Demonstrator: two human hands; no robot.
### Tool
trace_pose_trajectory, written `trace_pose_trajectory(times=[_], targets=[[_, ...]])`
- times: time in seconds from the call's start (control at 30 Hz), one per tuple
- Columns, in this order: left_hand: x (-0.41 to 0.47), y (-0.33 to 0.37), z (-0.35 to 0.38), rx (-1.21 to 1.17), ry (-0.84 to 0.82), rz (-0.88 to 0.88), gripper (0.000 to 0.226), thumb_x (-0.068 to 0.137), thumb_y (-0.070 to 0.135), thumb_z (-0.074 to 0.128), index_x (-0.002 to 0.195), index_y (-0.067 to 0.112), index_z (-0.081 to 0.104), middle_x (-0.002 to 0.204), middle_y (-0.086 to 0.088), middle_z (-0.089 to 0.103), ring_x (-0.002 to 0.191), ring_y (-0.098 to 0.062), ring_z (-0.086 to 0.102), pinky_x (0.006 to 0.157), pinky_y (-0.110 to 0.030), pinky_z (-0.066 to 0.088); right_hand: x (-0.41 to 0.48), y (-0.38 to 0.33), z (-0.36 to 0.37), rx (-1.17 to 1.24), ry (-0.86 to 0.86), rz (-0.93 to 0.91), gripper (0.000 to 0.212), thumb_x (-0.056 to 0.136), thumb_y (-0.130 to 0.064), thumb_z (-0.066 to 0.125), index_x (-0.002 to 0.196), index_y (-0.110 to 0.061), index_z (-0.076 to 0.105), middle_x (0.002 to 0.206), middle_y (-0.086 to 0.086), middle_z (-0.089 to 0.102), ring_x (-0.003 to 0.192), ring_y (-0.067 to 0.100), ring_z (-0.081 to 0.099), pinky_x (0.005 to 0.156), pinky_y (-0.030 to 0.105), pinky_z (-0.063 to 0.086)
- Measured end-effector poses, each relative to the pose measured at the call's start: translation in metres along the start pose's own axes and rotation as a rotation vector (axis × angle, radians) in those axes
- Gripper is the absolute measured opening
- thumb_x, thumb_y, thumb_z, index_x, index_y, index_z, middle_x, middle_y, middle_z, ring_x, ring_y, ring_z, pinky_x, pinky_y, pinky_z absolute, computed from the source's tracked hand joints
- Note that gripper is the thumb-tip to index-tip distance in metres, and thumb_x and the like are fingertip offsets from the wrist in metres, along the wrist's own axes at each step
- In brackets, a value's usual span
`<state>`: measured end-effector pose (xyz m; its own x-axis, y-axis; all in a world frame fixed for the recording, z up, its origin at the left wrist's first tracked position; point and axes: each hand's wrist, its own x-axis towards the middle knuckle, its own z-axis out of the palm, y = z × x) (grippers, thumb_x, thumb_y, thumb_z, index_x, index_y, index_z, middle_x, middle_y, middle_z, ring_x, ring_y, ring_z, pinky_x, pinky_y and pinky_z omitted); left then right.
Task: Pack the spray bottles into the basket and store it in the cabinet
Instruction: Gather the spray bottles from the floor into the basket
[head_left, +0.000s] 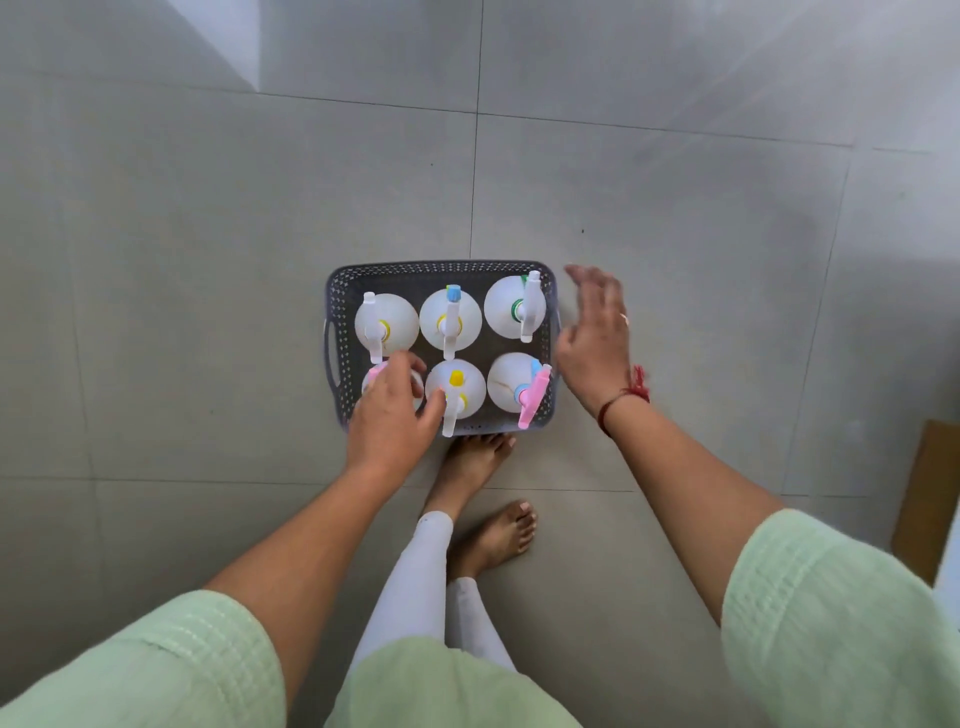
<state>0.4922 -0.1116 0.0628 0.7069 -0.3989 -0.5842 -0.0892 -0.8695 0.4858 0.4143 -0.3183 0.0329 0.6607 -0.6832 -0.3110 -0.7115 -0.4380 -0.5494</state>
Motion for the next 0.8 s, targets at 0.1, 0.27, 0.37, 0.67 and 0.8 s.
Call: trace_pose_trajectory(times=[0.1,0.27,0.37,0.67,0.8], targets=[[-0.007,-0.006,0.019,0.163,-0.157,-0.220,0.042,0.082,0.054,0.055,0.097,0.015,0.053,0.089,-0.004,0.065,0.092,-0.032,0.063,0.070,-0.034,0.042,-0.029,0.013,-0.004,0.082,0.040,0.275,0.033,0.086,-0.041,0.055,0.109,-0.017,0.056,0.103,0.004,0.061,0.093,0.025,0.061,0.080,0.037,0.051],[0.001,-0.004,0.050,0.425,-0.253,-0.288,0.058,0.080,0.066,0.050,0.098,0.012,0.063,0.105,-0.014,0.069,0.101,-0.033,0.064,0.068,-0.031,0.038,-0.055,0.019,0.019,-0.397,-0.476,0.284,0.062,0.074,-0.075,0.046,0.085,-0.017,0.067,0.087,0.009,0.070,0.085,0.030,0.065,0.068,0.032,0.048],[0.011,-0.004,0.058,0.495,-0.259,-0.302,0.056,0.084,0.061,0.048,0.104,0.011,0.064,0.110,-0.015,0.068,0.104,-0.034,0.063,0.069,-0.031,0.036,-0.050,0.012,0.033,-0.473,-0.513,0.281,0.049,0.084,-0.055,0.048,0.096,-0.013,0.069,0.101,0.012,0.070,0.096,0.032,0.064,0.078,0.033,0.049],[0.024,0.002,0.063,0.464,-0.297,-0.315,0.052,0.088,0.051,0.042,0.107,0.006,0.062,0.114,-0.018,0.065,0.106,-0.036,0.061,0.072,-0.033,0.038,-0.041,0.008,0.033,-0.503,-0.517,0.239,0.046,0.087,-0.049,0.048,0.100,-0.008,0.064,0.104,0.016,0.068,0.096,0.034,0.064,0.073,0.032,0.047],[0.018,-0.001,0.058,0.421,-0.401,-0.363,0.070,0.081,0.068,0.038,0.102,0.008,0.067,0.105,-0.012,0.071,0.103,-0.033,0.063,0.075,-0.034,0.043,-0.052,0.016,0.022,-0.449,-0.542,0.274,0.069,0.077,-0.074,0.045,0.090,-0.010,0.066,0.095,0.015,0.069,0.092,0.033,0.065,0.066,0.030,0.040]])
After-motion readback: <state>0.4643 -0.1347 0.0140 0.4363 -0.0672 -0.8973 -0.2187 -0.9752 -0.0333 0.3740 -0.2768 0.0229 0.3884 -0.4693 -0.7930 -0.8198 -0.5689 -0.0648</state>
